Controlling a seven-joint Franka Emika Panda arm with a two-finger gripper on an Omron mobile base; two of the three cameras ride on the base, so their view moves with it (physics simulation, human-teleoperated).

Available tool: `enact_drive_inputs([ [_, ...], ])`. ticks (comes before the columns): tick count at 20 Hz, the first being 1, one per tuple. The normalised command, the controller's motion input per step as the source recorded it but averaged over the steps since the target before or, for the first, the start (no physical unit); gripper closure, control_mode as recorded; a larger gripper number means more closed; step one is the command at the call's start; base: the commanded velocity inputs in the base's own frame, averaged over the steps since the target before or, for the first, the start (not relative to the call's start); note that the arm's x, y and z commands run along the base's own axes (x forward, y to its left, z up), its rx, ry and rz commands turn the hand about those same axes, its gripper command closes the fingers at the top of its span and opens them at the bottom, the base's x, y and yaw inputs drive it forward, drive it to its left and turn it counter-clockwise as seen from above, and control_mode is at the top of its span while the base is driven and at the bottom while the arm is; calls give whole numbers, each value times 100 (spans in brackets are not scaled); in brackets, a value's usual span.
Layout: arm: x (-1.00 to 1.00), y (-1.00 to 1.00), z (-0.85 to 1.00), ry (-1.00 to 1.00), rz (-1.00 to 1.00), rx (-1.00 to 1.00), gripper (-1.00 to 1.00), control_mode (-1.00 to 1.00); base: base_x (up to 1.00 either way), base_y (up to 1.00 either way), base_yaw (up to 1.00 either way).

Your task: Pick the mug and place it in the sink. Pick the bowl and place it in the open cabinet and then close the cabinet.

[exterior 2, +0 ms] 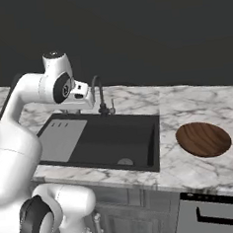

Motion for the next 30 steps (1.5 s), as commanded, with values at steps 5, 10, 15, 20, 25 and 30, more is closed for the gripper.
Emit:
enact_drive_inputs([
  [5, -9, 59, 0, -3, 6, -8, -100, -100, 0, 0, 0],
  [10, -16, 88, -3, -6, 16, -4, -100, -100, 0, 0, 0],
  [15, -1, 77, -25, 0, 20, 1, -100, -100, 0, 0, 0],
  [20, 0, 70, -29, 0, 17, 11, -100, -100, 0, 0, 0],
  [25, 0, 85, -19, 0, 13, 0, -100, -100, 0, 0, 0],
  [30, 0, 72, -6, 1, 11, -4, -100, -100, 0, 0, 0],
])
